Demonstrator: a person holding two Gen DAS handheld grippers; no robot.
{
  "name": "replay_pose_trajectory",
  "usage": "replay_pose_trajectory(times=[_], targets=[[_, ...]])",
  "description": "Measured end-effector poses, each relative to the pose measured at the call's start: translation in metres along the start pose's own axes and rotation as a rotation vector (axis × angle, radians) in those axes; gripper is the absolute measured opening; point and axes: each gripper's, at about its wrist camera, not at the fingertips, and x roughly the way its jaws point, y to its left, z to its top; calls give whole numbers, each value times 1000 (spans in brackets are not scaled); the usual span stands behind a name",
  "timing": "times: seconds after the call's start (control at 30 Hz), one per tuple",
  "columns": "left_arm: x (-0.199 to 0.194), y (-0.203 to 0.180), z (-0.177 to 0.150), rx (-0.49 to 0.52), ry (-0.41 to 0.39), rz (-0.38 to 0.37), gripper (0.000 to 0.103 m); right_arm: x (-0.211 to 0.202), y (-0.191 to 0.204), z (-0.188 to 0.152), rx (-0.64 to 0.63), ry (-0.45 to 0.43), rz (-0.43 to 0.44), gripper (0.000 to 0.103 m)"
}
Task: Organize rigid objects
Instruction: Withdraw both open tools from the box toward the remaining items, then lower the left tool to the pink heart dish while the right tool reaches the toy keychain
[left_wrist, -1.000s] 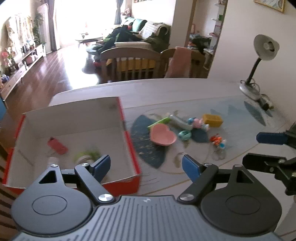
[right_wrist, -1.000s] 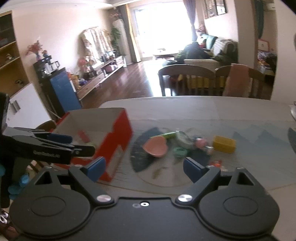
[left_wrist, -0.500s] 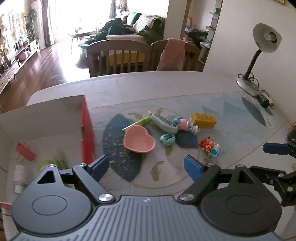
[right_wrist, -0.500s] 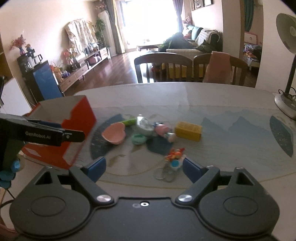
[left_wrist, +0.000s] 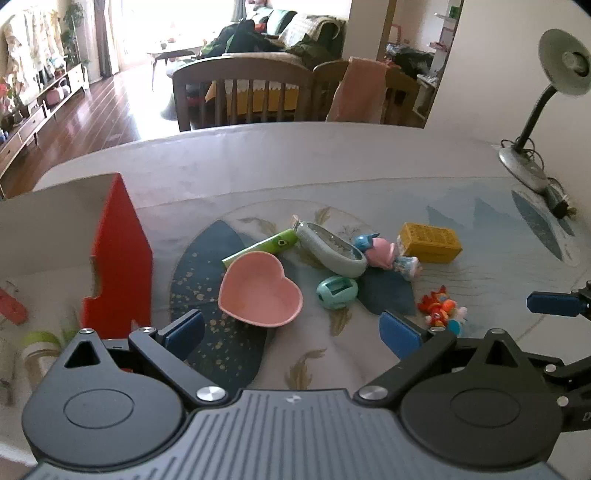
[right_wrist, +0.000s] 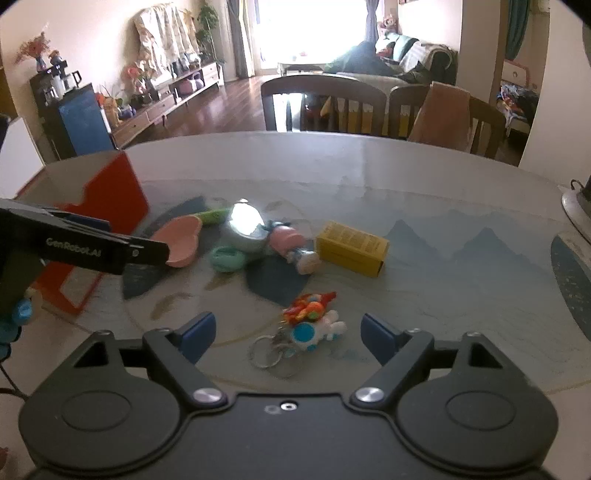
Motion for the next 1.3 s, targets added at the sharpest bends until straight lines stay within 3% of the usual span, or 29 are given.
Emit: replay_pose_trajectory(times=[0.5, 0.87, 1.17, 1.3], targets=[[71, 12, 1, -14, 55, 116, 101, 59, 0, 6, -68, 68, -3, 75], [88, 13, -2, 3, 46, 131, 101, 81, 7, 2, -127, 90, -48, 65], [90, 12, -8, 26, 25, 137, 100, 85, 10, -2, -171, 78, -103, 50], [87, 7, -5, 59, 19, 154, 92, 84, 10, -2, -182, 78, -111, 47]])
